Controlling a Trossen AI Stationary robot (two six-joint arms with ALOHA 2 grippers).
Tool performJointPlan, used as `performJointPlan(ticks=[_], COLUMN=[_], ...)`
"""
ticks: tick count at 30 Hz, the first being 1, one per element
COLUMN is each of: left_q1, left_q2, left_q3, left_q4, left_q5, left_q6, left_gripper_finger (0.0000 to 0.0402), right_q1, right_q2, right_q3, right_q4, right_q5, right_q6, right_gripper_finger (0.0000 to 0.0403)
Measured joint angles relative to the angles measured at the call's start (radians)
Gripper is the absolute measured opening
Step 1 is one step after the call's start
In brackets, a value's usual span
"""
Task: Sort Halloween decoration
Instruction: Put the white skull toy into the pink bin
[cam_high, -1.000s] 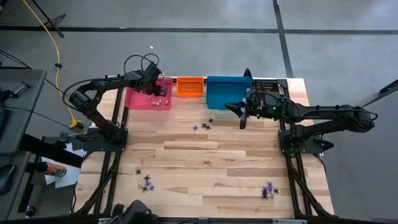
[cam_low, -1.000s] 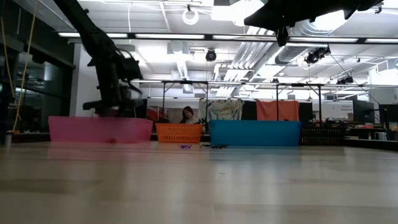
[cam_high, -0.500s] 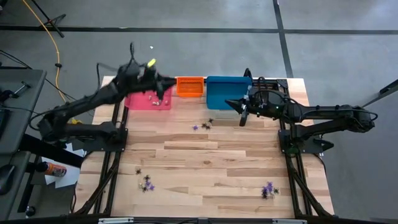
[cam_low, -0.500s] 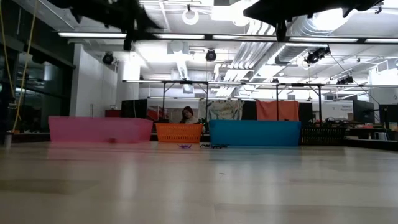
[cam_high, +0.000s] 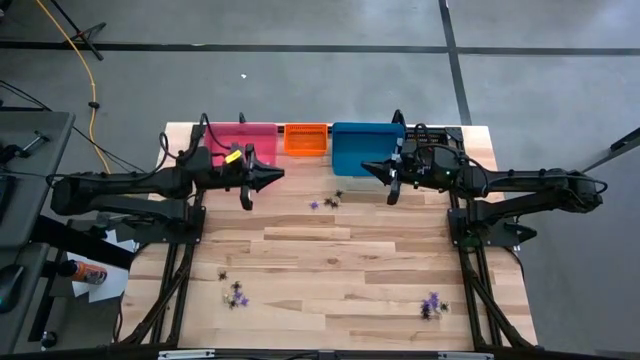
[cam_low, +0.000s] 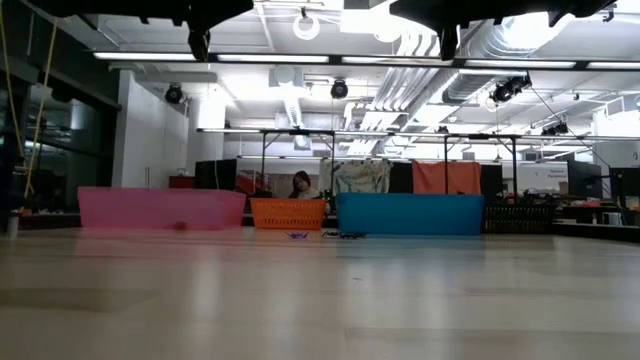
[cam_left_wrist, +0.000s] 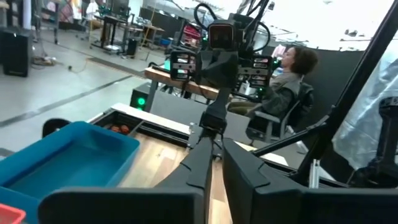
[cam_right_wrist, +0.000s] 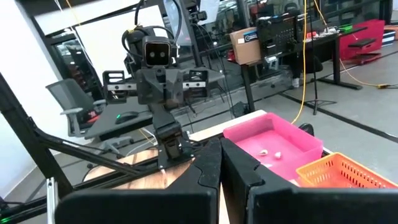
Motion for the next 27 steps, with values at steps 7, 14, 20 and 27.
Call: performJointPlan(ticks=[7, 14, 20, 27], left_q1=[0.001, 0.001, 0.002, 0.016], left_q2=[0.0, 0.0, 0.0, 0.0], left_q3=[0.0, 0.0, 0.001, 0.001], left_q4=[0.002, 0.0, -0.05, -0.089], left_q5=[-0.032, -0.053, -0.06, -0.064], left_q6=[0.027, 0.028, 0.072, 0.056], left_gripper_finger=[0.0041, 0.0047, 0.0047, 0.0047], right_q1=[0.0, 0.077, 0.38, 0.794], right_q2=[0.0, 0.012, 0.113, 0.279], right_q3=[0.0, 0.09, 0.293, 0.314], right_q4=[-0.008, -0.354, -0.925, -1.128], right_q5=[-0.005, -0.247, -0.363, -0.374], right_q6=[0.055, 0.318, 0.463, 0.9], right_gripper_finger=[0.0002, 0.0081, 0.0154, 0.0183])
